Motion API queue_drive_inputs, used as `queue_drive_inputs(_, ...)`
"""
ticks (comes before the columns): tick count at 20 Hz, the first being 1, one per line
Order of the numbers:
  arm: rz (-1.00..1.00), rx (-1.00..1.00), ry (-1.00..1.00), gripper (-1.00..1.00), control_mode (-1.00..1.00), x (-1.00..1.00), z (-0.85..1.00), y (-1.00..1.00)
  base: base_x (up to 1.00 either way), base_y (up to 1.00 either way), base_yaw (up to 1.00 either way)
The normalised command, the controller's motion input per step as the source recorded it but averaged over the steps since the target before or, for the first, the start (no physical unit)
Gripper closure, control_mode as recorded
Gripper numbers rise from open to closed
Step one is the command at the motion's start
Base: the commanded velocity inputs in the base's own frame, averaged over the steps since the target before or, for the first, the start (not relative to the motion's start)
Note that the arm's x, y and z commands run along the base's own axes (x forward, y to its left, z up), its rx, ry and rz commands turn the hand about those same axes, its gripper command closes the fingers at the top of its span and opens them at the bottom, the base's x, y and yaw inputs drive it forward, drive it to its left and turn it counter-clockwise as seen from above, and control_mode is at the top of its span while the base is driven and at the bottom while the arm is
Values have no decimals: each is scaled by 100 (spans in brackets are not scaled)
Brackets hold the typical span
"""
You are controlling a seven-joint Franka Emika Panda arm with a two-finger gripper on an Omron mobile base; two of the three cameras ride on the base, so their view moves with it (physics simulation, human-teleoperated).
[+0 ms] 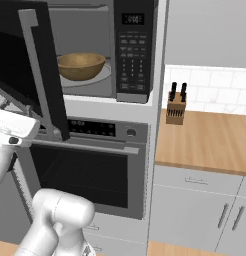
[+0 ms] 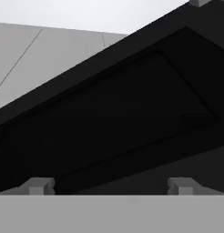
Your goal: Open the microwave, place the bowl with waffle inside the microwave, then close the microwave door and turn it on.
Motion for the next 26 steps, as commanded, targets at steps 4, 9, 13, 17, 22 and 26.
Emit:
queue_drive_inputs(4,2,5,8,-100,-100,35,4,-9,0,0,0)
queue_drive_inputs(9,3,5,22,-100,-100,52,1,-8,0,0,0)
queue_drive_inputs(13,3,4,25,-100,-100,49,0,-7,0,0,0)
queue_drive_inputs(17,5,3,19,-100,-100,51,0,-13,0,0,0)
queue_drive_inputs(22,5,3,16,-100,-100,51,0,-14,0,0,0)
queue_drive_inputs(26,4,1,16,-100,-100,45,0,-5,0,0,0)
